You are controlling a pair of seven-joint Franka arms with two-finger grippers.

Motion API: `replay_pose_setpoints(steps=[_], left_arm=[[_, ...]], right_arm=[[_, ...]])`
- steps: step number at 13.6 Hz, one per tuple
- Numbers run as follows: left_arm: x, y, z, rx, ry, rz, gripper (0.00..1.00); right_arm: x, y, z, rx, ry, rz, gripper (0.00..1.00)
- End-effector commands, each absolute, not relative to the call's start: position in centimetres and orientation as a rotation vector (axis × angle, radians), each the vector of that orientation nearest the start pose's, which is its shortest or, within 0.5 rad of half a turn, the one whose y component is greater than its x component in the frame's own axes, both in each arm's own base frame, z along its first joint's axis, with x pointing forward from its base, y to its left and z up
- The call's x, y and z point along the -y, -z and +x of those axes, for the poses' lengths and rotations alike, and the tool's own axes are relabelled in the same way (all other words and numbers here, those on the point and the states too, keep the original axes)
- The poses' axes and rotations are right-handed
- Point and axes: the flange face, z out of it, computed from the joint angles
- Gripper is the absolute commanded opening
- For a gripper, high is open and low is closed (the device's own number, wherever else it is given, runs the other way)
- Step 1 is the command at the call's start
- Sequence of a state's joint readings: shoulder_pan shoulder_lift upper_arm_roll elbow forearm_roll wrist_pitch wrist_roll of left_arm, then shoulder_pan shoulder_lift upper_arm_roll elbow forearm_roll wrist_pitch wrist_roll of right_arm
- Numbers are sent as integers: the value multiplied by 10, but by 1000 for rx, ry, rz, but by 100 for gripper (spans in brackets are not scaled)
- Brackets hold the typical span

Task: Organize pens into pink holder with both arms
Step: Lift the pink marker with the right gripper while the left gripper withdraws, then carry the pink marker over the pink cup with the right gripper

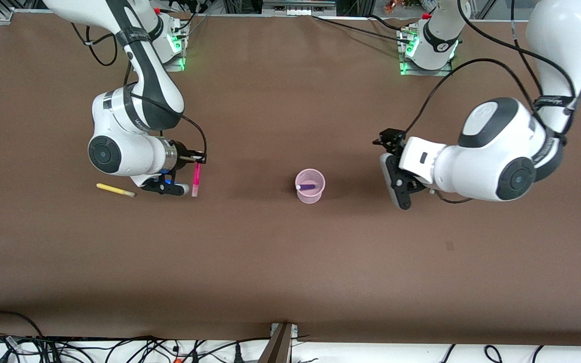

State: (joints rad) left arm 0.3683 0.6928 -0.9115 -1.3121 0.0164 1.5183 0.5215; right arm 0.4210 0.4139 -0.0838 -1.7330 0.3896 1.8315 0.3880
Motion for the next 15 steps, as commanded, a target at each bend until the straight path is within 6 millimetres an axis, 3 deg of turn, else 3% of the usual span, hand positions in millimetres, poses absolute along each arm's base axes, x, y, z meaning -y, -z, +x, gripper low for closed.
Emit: replay_pose_setpoints(steps=[1, 4, 5, 7, 9, 12, 15], left_arm=[[191, -475, 629, 1201, 326, 2471, 100], [154, -519, 615, 1063, 339, 2681, 100], [133, -535, 613, 1009, 325, 2757, 100], [94, -548, 610, 900, 338, 2855, 100], [80, -562, 601, 844, 332, 2940, 100], [60, -575, 599, 706, 303, 3048, 100], [49, -588, 584, 455, 282, 3124, 100]], right_arm=[[-273, -330, 581, -410, -637, -2823, 0], [-303, -346, 581, -585, -679, -2694, 0], [-313, -351, 581, -648, -706, -2641, 0], [-342, -365, 573, -723, -752, -2575, 0], [-369, -383, 568, -824, -806, -2470, 0], [-412, -382, 561, -927, -927, -2258, 0], [-435, -359, 564, -1028, -956, -2098, 0]])
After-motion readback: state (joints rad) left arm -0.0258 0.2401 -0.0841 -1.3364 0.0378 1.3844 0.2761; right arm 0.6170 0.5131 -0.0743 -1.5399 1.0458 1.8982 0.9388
